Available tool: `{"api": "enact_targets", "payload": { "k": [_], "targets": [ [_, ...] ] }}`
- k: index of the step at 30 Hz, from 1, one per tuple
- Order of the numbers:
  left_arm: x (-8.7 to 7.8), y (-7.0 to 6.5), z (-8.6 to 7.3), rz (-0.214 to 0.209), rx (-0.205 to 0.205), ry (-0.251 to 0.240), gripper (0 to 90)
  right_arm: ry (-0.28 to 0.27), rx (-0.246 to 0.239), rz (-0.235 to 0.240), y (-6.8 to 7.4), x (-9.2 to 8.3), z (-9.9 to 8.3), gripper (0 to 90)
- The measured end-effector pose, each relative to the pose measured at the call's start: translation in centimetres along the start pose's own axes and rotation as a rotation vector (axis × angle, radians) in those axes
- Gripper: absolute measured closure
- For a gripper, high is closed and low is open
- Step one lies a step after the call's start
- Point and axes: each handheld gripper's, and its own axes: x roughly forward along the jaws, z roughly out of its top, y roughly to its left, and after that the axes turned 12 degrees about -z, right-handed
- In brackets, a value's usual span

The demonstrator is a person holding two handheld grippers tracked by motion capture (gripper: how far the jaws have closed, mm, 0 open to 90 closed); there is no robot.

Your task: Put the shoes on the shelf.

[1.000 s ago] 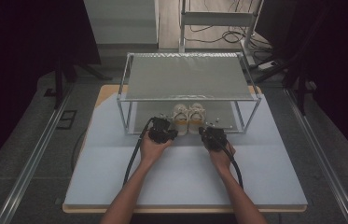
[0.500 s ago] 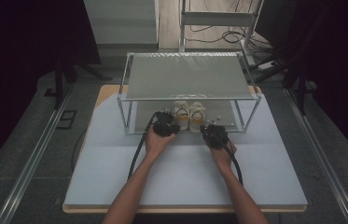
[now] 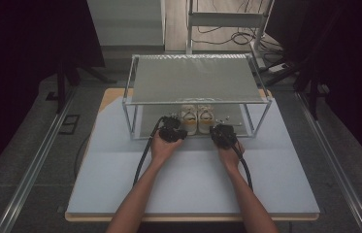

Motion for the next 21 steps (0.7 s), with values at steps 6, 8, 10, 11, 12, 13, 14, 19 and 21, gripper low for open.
{"api": "enact_targets", "payload": {
  "k": [6, 8, 10, 11, 12, 13, 14, 19, 21],
  "targets": [
    [0.3, 0.2, 0.3, 0.024, 0.002, 0.003, 80.5, 0.008, 0.009, 0.011, -0.1, 0.0, 0.0, 89.8],
    [0.6, 0.1, 0.6, 0.034, -0.014, -0.001, 79.4, 0.009, 0.008, 0.013, -0.1, 0.0, 0.0, 89.8],
    [0.9, 0.1, 0.9, 0.042, -0.019, -0.001, 78.3, 0.011, 0.005, 0.015, -0.1, 0.0, -0.1, 89.8],
    [1.0, 0.1, 1.0, 0.043, -0.021, 0.001, 78.1, 0.014, 0.005, 0.017, -0.1, 0.0, -0.1, 89.7],
    [1.0, 0.2, 1.1, 0.048, 0.015, 0.012, 77.7, 0.014, 0.009, 0.016, -0.1, 0.0, -0.1, 89.7],
    [1.0, 0.1, 1.1, 0.044, 0.028, 0.020, 77.3, 0.014, 0.010, 0.017, -0.2, 0.0, -0.1, 89.7],
    [1.0, 0.1, 1.1, 0.044, 0.032, 0.021, 76.7, 0.014, 0.011, 0.019, -0.2, 0.0, -0.1, 89.7],
    [0.0, -0.4, 0.7, 0.036, 0.056, 0.004, 75.2, 0.011, 0.003, 0.029, -0.2, -0.3, -0.2, 88.6],
    [-0.7, -0.8, 0.5, 0.033, 0.066, -0.003, 75.4, 0.001, 0.002, 0.031, -0.2, -0.7, -0.1, 88.6]
  ]
}}
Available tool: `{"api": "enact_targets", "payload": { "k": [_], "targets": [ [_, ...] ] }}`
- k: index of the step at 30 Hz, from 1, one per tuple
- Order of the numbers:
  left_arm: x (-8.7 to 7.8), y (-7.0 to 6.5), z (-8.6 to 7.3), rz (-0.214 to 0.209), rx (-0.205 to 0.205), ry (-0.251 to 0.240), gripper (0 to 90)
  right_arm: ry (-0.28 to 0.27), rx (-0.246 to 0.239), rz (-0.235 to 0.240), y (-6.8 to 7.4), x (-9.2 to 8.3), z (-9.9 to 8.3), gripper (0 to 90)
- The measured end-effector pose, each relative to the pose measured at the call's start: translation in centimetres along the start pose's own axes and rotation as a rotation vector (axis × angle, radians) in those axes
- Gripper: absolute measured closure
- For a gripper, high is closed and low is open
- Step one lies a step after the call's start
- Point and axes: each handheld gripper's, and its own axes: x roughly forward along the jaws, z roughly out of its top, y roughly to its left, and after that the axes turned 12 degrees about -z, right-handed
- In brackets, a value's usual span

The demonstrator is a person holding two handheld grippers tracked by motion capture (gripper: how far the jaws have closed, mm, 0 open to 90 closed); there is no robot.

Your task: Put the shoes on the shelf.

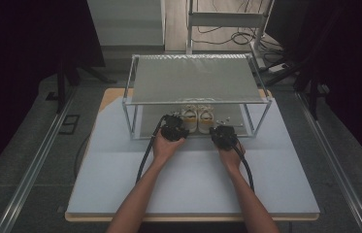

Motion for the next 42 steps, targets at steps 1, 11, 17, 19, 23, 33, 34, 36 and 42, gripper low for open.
{"api": "enact_targets", "payload": {
  "k": [1, 11, 17, 19, 23, 33, 34, 36, 42],
  "targets": [
    [-0.2, -0.1, -0.1, -0.005, -0.001, -0.005, 75.8, -0.012, -0.008, 0.006, -0.1, -0.4, 0.0, 88.6],
    [-4.1, -1.8, -3.1, -0.015, 0.005, -0.053, 75.0, -0.063, -0.047, 0.048, -1.1, -3.9, -1.0, 88.3],
    [-5.8, -2.2, -5.0, -0.022, 0.019, -0.054, 74.5, -0.078, -0.089, 0.092, -1.9, -6.3, -2.3, 88.2],
    [-6.3, -2.2, -5.7, -0.021, 0.025, -0.052, 74.5, -0.083, -0.095, 0.110, -2.2, -7.0, -2.7, 87.7],
    [-7.1, -2.1, -7.1, -0.028, 0.016, -0.059, 74.6, -0.091, -0.110, 0.134, -2.8, -8.2, -3.7, 87.5],
    [-9.8, -1.3, -10.2, -0.022, -0.002, -0.089, 74.4, -0.070, -0.098, 0.161, -4.8, -10.2, -6.3, 86.1],
    [-10.1, -1.2, -10.5, -0.022, -0.003, -0.088, 74.4, -0.065, -0.101, 0.161, -5.0, -10.3, -6.6, 86.2],
    [-10.5, -1.0, -11.2, -0.016, -0.006, -0.085, 74.1, -0.060, -0.098, 0.157, -5.5, -10.7, -7.1, 85.6],
    [-11.6, 0.1, -13.1, 0.010, -0.032, -0.073, 71.7, -0.040, -0.097, 0.127, -7.5, -11.8, -8.7, 79.7]
  ]
}}
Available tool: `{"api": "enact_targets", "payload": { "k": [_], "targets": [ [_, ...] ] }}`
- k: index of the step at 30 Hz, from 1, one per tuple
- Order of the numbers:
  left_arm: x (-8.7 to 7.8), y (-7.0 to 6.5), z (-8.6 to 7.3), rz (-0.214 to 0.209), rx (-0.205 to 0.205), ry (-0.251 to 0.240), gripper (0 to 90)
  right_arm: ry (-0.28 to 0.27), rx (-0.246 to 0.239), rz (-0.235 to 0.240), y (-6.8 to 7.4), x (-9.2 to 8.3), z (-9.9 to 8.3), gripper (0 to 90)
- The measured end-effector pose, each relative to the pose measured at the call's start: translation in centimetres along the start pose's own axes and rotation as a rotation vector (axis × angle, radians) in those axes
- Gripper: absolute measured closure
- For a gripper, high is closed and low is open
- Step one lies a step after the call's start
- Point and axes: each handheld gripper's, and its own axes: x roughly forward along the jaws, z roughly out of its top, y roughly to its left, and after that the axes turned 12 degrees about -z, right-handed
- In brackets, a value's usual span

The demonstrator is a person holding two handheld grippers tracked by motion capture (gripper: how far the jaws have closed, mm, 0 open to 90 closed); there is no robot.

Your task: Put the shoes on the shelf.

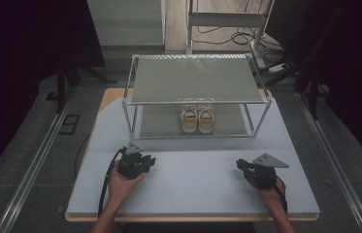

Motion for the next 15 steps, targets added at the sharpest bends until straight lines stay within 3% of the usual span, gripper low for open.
{"api": "enact_targets", "payload": {
  "k": [5, 11, 15],
  "targets": [
    [-0.3, 0.2, -0.6, 0.023, 0.001, 0.018, 62.2, 0.005, 0.012, -0.011, -0.6, -0.4, -0.5, 69.3],
    [-0.9, 0.4, -0.7, 0.051, 0.004, -0.005, 46.8, 0.003, 0.000, 0.000, -0.5, -0.3, -0.5, 59.4],
    [-1.2, 0.8, -0.8, 0.065, 0.002, 0.005, 37.8, -0.007, 0.012, 0.000, -0.9, -0.3, -0.4, 50.9]
  ]
}}
